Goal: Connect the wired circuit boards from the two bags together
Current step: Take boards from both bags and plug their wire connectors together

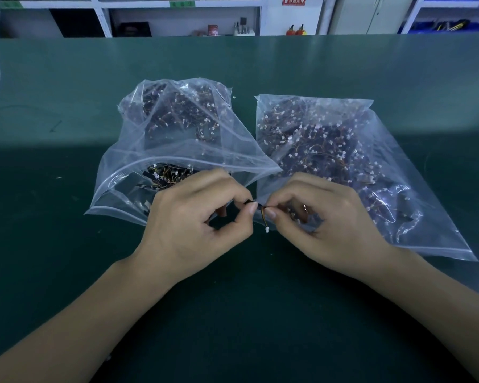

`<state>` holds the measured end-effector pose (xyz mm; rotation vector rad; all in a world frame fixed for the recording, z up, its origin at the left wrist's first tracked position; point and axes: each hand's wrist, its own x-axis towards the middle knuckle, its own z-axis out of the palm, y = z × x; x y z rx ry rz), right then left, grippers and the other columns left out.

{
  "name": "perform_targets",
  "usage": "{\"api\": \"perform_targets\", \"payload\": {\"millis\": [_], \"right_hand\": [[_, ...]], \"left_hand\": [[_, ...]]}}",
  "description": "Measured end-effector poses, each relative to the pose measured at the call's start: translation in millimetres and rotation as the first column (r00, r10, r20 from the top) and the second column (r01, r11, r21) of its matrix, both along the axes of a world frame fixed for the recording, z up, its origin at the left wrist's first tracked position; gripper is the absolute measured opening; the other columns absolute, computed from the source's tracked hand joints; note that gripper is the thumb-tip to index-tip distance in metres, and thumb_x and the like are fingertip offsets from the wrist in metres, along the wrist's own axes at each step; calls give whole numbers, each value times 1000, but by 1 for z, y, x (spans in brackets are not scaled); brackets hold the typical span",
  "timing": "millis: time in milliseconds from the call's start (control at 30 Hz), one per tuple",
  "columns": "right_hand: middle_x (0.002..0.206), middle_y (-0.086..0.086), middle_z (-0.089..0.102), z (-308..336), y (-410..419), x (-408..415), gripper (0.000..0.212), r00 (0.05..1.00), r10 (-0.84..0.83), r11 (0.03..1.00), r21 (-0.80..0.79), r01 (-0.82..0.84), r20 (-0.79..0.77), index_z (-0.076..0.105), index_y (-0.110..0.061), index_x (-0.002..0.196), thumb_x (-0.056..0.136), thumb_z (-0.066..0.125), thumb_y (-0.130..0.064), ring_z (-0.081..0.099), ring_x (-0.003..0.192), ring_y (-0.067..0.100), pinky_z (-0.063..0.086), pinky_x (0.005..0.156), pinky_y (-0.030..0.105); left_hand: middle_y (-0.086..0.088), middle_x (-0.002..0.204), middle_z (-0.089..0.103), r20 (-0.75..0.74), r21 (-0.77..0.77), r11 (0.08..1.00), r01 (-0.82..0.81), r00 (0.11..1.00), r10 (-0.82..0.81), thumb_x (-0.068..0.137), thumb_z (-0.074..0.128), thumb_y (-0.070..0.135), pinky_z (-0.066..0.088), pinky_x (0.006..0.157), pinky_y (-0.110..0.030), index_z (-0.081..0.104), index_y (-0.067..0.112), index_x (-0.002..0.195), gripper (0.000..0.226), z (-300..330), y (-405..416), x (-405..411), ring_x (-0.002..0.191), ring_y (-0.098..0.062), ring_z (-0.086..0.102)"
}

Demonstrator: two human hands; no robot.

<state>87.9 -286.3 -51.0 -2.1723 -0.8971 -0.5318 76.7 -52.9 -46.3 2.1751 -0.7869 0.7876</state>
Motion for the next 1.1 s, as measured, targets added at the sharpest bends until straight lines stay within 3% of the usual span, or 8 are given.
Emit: {"api": "perform_targets", "payload": {"millis": [533,767,967,1100], "right_hand": [[85,-6,62,-1,0,1,8,1000,18,1000,1,-18,-10,77,-15,93,100,74,-18,55,63,17,49,59,40],[88,-12,59,0,-2,2,4,1000,19,999,-25,-19,-6,76,-19,101,99,74,-23,56,66,15,50,60,38],[92,-14,56,1,-7,4,36,1000,18,992,-127,-18,-3,68,-23,118,82,72,-21,54,72,10,53,61,41],[93,-18,57,1,-8,4,34,1000,-7,997,-75,9,28,70,-23,117,84,69,-15,57,69,14,53,62,38]], "left_hand": [[5,78,61,22,28,999,-26,999,26,92,72,12,46,56,-37,71,8,77,16,2,-1,-2,66,-17,55],[1,75,60,25,17,999,-39,999,39,91,72,9,44,56,-36,70,6,75,16,3,-1,-3,64,-19,53],[5,78,61,-2,6,998,-59,998,59,96,70,13,46,58,-33,72,8,80,17,4,-1,-4,67,-17,56],[6,79,61,-15,-4,999,-37,999,37,100,66,11,44,57,-31,73,8,82,20,4,2,-3,66,-15,55]]}}
